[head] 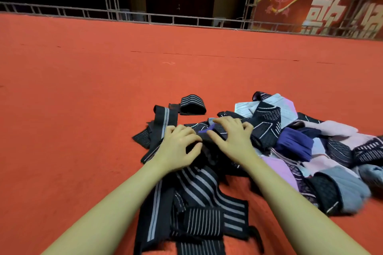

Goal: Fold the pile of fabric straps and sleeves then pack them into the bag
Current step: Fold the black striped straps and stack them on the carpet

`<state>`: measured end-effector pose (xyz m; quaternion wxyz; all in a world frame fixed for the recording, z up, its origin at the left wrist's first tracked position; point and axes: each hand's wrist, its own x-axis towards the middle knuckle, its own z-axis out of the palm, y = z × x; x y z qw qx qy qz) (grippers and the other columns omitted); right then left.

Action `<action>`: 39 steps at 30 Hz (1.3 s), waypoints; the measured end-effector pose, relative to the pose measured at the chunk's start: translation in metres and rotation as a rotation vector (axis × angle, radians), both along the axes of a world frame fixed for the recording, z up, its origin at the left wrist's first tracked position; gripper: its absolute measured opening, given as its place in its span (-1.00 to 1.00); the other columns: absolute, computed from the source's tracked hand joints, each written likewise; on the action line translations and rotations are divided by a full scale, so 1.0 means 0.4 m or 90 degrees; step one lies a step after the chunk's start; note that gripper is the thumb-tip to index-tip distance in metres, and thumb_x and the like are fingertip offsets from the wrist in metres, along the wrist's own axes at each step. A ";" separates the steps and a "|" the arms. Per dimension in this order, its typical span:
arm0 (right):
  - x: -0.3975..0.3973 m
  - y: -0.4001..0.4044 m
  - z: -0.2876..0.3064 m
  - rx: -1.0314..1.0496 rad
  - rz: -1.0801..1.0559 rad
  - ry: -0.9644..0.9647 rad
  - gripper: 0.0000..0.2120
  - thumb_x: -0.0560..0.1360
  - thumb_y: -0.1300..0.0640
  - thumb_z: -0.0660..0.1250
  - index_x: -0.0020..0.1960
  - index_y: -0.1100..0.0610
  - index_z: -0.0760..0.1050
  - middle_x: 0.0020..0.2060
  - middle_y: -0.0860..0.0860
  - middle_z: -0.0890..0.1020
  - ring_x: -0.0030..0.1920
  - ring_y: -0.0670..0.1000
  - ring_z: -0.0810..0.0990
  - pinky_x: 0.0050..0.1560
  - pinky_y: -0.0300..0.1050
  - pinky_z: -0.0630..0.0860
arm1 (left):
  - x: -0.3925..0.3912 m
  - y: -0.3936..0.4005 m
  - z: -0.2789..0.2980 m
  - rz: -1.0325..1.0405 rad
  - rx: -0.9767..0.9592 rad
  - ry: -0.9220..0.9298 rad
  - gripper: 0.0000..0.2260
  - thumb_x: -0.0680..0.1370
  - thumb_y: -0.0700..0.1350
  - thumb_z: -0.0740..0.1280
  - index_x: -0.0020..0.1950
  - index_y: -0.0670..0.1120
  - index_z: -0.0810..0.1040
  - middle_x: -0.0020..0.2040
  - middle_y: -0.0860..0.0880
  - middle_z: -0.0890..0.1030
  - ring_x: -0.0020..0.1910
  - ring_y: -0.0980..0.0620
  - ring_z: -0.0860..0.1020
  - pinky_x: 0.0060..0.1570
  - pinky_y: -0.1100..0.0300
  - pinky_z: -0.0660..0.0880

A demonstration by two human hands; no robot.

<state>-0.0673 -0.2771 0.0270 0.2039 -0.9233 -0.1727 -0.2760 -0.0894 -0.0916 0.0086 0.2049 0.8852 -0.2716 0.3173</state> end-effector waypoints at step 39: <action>-0.027 -0.019 0.019 0.010 0.110 0.102 -0.70 0.45 0.06 0.20 0.07 -0.18 0.61 -0.28 -0.30 0.50 -0.11 -0.14 0.38 -0.06 -0.12 0.00 | 0.006 0.055 -0.039 0.301 -0.025 -0.006 -0.85 0.50 -0.06 0.34 -0.17 -0.11 0.61 -0.24 -0.01 0.56 -0.15 -0.15 0.51 -0.08 0.04 0.16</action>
